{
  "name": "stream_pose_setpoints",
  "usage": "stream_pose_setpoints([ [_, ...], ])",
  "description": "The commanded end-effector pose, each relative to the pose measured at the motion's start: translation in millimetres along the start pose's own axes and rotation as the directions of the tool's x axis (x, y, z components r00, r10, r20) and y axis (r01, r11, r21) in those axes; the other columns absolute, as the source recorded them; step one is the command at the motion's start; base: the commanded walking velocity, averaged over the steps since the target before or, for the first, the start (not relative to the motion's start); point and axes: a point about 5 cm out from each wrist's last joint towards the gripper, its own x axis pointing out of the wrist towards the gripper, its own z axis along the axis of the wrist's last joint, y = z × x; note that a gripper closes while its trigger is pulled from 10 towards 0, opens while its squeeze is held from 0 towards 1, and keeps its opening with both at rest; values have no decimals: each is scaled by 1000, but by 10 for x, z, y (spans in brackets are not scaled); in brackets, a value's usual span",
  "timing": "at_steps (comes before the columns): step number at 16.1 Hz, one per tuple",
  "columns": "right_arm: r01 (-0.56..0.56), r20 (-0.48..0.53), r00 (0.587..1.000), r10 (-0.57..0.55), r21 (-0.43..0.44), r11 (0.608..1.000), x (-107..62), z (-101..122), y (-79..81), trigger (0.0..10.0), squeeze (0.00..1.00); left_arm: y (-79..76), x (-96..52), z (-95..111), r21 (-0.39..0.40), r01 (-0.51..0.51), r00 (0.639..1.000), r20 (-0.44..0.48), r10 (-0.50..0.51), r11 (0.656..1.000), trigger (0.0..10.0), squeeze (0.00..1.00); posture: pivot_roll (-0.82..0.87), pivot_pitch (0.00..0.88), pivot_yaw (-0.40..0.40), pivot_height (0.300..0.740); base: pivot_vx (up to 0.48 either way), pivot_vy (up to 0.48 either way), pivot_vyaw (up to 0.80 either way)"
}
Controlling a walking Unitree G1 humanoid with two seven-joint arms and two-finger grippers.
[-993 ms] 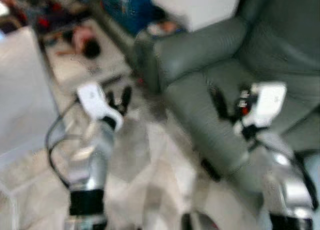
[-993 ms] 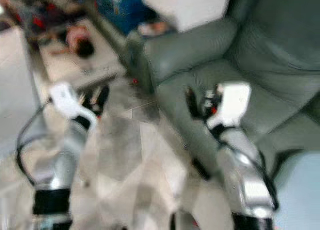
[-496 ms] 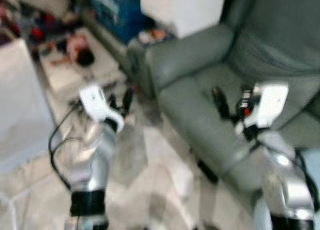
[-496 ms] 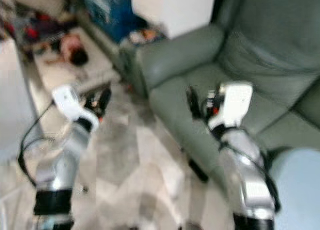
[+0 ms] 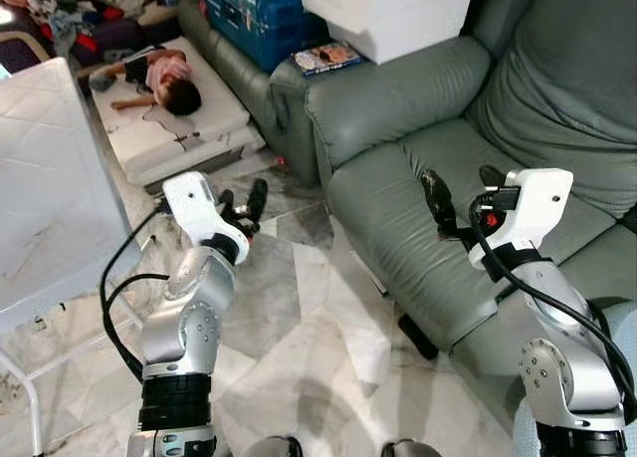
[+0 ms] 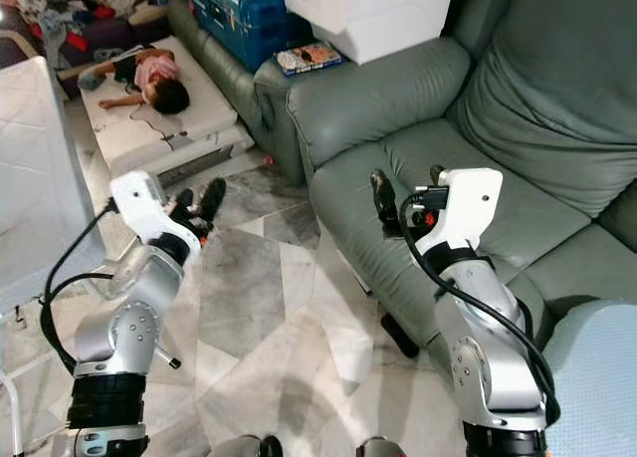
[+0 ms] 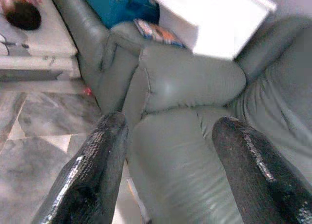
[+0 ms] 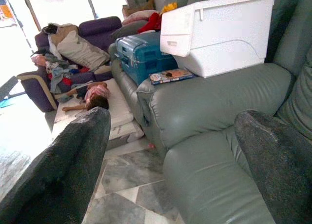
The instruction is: Picking trash to rubbish bin
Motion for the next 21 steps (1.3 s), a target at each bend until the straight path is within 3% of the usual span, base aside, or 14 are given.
stream_pose_setpoints([
  [1,5,-8,1000,-5,-1,1000,-20,-31,-4,10000,463,129,-39,-163,29,-32,997,-68,34,999,10000,0,-81,162,66,740,0,0,0],
  [4,31,-49,998,-32,-20,999,-48,-170,-111,10000,459,389,-114,-388,122,-71,988,-130,87,990,10000,0,-77,163,66,740,0,0,0],
  [5,58,-99,993,-63,-48,997,-85,-321,-250,10000,459,572,-161,-505,166,-97,978,-166,125,981,10000,0,-71,163,66,740,0,0,0],
  [7,72,-136,987,-82,-73,995,-101,-429,-350,10000,443,704,-186,-573,211,-109,971,-188,150,971,10000,0,-62,160,65,740,0,0,0],
  [9,113,-233,963,-136,-111,987,-172,-705,-573,10000,180,1002,-297,-769,263,-165,935,-265,236,951,10000,0,-54,156,63,740,0,0,0],
  [10,135,-309,935,-174,-145,980,-278,-937,-713,10000,82,1178,-422,-931,302,-183,898,-335,284,935,10000,0,-47,151,63,740,0,0,0],
  [12,171,-384,895,-227,-173,970,-432,-1177,-852,10000,63,1346,-593,-1087,329,-209,854,-398,336,921,10000,0,-43,146,68,740,0,0,0],
  [14,233,-469,830,-301,-197,952,-658,-1435,-994,10000,63,1479,-775,-1232,353,-232,805,-453,382,907,10000,0,-33,141,76,740,0,0,0],
  [16,365,-571,730,-376,-140,921,-935,-1711,-1089,10000,0,1598,-909,-1298,346,-291,768,-471,433,892,10000,0,-26,134,85,740,0,0,0],
  [20,399,-695,609,-381,-146,905,-1250,-2007,-1016,10000,0,1665,-1042,-1385,369,-304,727,-505,465,878,10000,0,-25,127,94,740,0,0,0],
  [21,435,-735,559,-383,-133,890,-1370,-2089,-991,10000,0,1679,-1092,-1426,355,-336,707,-518,482,873,10000,0,-3,120,94,740,0,0,0],
])
